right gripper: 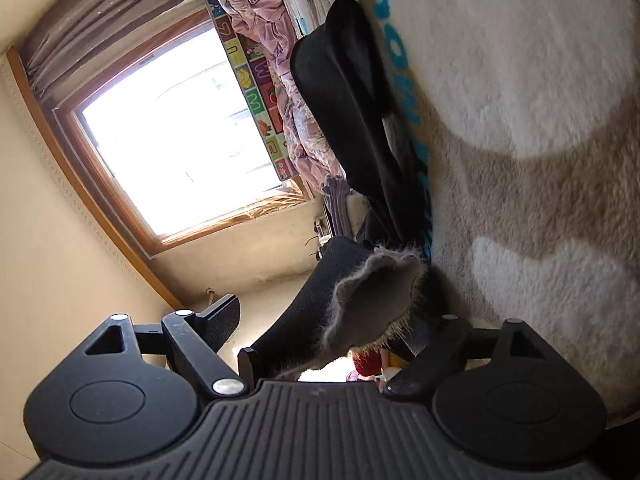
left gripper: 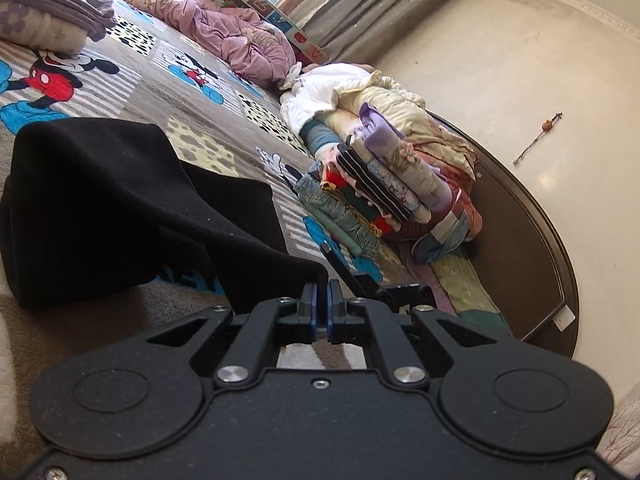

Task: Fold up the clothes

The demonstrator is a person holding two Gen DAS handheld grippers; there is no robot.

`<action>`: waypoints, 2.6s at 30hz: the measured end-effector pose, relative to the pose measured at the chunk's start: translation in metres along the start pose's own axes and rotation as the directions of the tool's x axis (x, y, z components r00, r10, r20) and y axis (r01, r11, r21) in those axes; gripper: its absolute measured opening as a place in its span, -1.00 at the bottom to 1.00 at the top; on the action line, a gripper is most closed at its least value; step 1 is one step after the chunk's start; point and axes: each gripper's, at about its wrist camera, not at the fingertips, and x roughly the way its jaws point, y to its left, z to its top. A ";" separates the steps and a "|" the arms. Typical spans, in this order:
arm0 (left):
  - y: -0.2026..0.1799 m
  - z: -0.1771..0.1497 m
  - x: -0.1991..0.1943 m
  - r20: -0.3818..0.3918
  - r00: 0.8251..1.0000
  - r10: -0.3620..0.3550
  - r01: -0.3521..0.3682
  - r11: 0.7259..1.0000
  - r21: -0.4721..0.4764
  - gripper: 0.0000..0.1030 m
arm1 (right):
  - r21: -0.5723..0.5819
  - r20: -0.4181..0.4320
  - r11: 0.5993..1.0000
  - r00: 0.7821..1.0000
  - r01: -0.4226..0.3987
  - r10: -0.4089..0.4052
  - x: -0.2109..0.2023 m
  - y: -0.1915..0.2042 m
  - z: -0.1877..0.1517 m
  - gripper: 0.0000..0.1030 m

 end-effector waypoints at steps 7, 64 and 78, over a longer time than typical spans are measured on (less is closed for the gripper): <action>-0.004 -0.008 0.005 -0.074 0.997 -0.022 0.027 0.998 0.063 -0.97 | -0.106 0.013 0.994 1.000 -0.011 0.012 0.001 0.007 0.003 -0.38; 0.124 0.067 -0.015 0.091 0.962 0.257 -0.263 0.962 0.070 0.55 | -0.477 0.469 0.691 0.822 0.543 -0.323 -0.111 0.051 0.097 -0.76; 0.128 0.079 -0.004 0.070 0.979 0.193 -0.201 0.970 0.136 -0.40 | -0.513 0.485 0.657 0.818 0.553 -0.310 -0.104 0.052 0.092 -0.76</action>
